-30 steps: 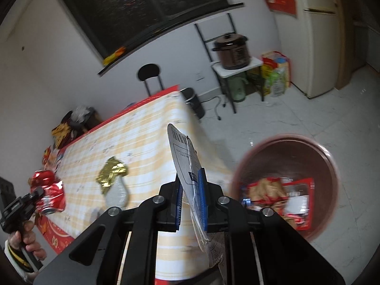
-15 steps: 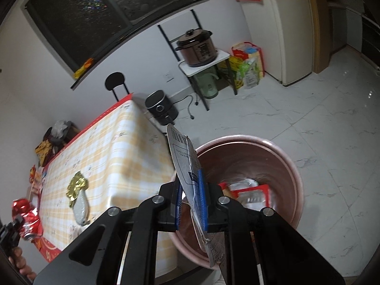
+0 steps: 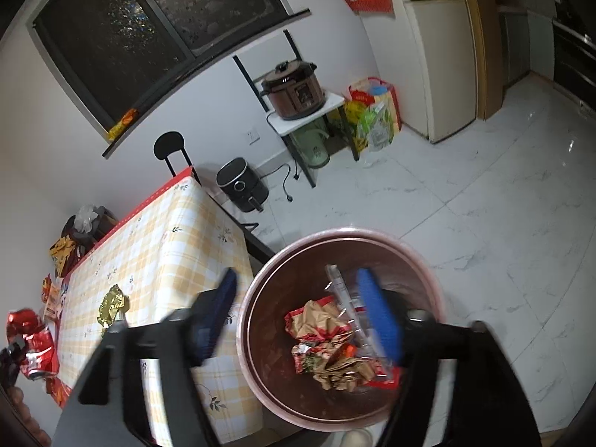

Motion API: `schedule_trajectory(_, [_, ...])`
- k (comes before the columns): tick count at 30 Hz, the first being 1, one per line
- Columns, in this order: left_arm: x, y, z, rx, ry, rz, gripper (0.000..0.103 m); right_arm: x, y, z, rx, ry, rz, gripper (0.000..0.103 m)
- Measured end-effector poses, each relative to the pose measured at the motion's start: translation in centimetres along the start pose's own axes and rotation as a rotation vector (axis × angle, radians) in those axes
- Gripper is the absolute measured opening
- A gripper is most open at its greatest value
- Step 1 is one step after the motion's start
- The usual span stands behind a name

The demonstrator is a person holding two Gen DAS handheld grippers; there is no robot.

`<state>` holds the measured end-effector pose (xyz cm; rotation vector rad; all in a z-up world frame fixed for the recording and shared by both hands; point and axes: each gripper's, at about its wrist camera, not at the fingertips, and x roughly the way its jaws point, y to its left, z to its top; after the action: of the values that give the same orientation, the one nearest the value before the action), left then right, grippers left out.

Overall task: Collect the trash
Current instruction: 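Open the right tool over the brown bin to drop the white sheet, then carry the red Coca-Cola can over the brown bin and open the left tool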

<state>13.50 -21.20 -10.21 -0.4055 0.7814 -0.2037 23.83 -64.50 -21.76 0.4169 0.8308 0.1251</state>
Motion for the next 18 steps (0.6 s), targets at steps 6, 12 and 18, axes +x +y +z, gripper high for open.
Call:
schedule_trajectory(6, [4.0,-4.5,0.2,0.076,0.062,-0.08,0.01,-4.0,-0.4,-0.4,-0.065,-0.04,-0.016,0.098])
schedule_trajectory(12, [9.3,-9.0,-0.3,0.142,0.146,-0.168,0.01,-7.8,-2.1,-1.5,-0.077,-0.057,-0.077,0.098])
schedule_trajectory(18, [15.3,-13.4,-1.3,0.213,0.239,-0.222,0.01,-11.8,-5.1,-3.0,-0.036,-0.075,-0.174,0.098])
